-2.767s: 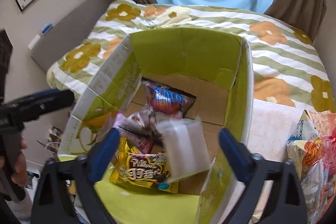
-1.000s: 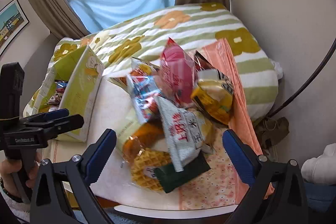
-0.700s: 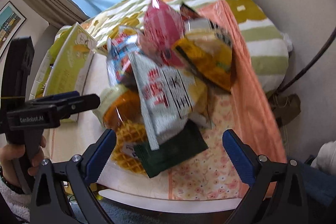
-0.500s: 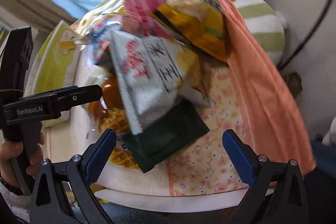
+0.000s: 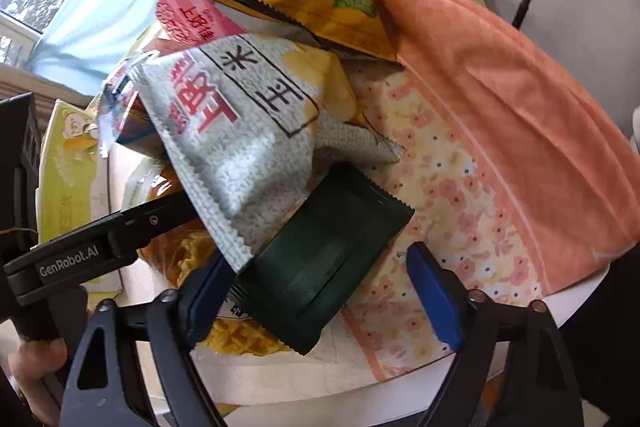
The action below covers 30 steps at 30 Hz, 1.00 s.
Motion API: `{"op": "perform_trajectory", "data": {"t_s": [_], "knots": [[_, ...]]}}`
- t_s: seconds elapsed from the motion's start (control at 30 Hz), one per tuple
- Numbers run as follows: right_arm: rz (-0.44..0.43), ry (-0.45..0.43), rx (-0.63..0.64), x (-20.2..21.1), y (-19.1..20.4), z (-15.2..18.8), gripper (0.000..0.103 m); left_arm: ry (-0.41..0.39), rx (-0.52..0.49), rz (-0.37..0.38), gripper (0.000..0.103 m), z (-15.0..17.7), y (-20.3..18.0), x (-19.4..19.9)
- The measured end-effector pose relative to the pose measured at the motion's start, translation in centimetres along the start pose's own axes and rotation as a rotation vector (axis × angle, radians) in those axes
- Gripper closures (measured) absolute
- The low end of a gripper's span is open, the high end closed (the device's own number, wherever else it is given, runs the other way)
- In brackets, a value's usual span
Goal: Organize snacks
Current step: 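Grasp a cream-orange bag with the left tool while the right tool grasps a dark green pack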
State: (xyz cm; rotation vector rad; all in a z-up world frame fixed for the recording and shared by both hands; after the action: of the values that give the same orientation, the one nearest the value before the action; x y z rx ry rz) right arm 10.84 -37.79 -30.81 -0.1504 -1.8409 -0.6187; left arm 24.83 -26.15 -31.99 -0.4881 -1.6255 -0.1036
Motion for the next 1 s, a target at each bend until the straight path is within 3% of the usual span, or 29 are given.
{"op": "perform_trajectory", "data": {"t_s": [0.23, 0.53, 1.0], "knots": [[-0.002, -0.006, -0.053, -0.7, -1.1, 0.7, 0.039, 0.019, -0.047, -0.056, 0.030, 0.7, -0.2, -0.6], [0.011, -0.014, -0.056, -0.7, -1.2, 0.4, 0.052, 0.010, -0.056, -0.054, 0.040, 1.3, 0.3, 0.4], [-0.012, -0.025, -0.060, 2.9, -5.2, 1.2, 0.052, -0.032, 0.070, -0.070, 0.041, 3.9, 3.1, 4.5]]}}
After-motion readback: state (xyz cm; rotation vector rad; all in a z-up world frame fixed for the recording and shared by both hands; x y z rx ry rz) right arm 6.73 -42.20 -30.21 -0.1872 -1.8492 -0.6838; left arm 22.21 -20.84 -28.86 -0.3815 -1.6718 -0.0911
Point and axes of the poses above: each gripper's, at about its wrist camera, not at the fingertips, and x roughly against the way its jaws point, y to its left, z to its underside, the point moved 2 cm from there along -x, roughly the way its jaws point, and after that the axes turned 7 degrees about x, right-handed, at the moved point
